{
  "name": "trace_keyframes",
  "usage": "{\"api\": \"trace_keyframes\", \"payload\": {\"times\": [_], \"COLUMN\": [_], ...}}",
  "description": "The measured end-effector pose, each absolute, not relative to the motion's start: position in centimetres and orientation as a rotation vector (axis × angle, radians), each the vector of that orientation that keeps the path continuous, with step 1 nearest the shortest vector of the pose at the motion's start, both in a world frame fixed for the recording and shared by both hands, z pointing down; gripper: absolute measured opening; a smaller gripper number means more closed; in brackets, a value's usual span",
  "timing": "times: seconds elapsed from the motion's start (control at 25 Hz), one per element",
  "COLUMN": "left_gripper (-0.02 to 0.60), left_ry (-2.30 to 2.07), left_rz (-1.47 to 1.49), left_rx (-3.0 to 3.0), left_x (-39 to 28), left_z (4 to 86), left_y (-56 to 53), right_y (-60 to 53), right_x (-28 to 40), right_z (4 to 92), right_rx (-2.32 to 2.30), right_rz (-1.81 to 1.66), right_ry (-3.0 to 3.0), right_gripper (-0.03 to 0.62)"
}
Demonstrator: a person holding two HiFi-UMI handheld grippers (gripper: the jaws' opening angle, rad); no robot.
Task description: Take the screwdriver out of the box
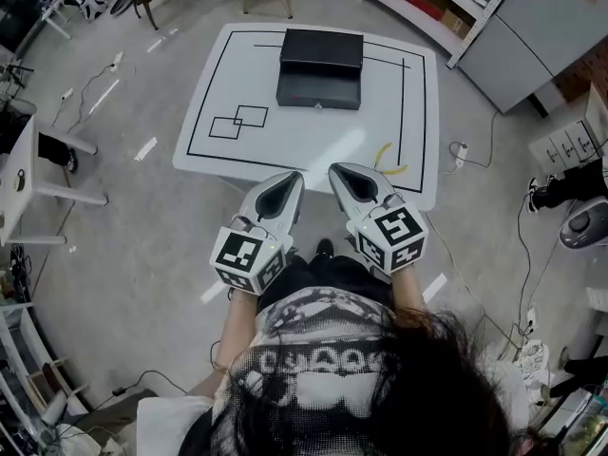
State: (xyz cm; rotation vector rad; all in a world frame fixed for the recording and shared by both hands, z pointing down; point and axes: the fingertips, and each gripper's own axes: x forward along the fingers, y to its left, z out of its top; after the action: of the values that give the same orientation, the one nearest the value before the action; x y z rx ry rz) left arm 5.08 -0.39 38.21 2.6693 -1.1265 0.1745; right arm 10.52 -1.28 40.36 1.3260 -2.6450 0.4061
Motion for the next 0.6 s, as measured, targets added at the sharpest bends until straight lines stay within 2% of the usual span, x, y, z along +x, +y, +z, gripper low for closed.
{"api": "trace_keyframes", "payload": {"times": [0.6], "left_gripper": [0.000], "left_ry": [-1.165], "left_rz": [0.179], "left_rx": [2.631], "left_x": [5.3], "left_z": [38.8], "left_y": [-3.7], "right_y": [-4.5], "right_x": [10.2], "right_z": [41.8], "right_rx": [1.237], "right_rz": [0.465], "right_ry": [-2.664], "right_gripper": [-0.012]}}
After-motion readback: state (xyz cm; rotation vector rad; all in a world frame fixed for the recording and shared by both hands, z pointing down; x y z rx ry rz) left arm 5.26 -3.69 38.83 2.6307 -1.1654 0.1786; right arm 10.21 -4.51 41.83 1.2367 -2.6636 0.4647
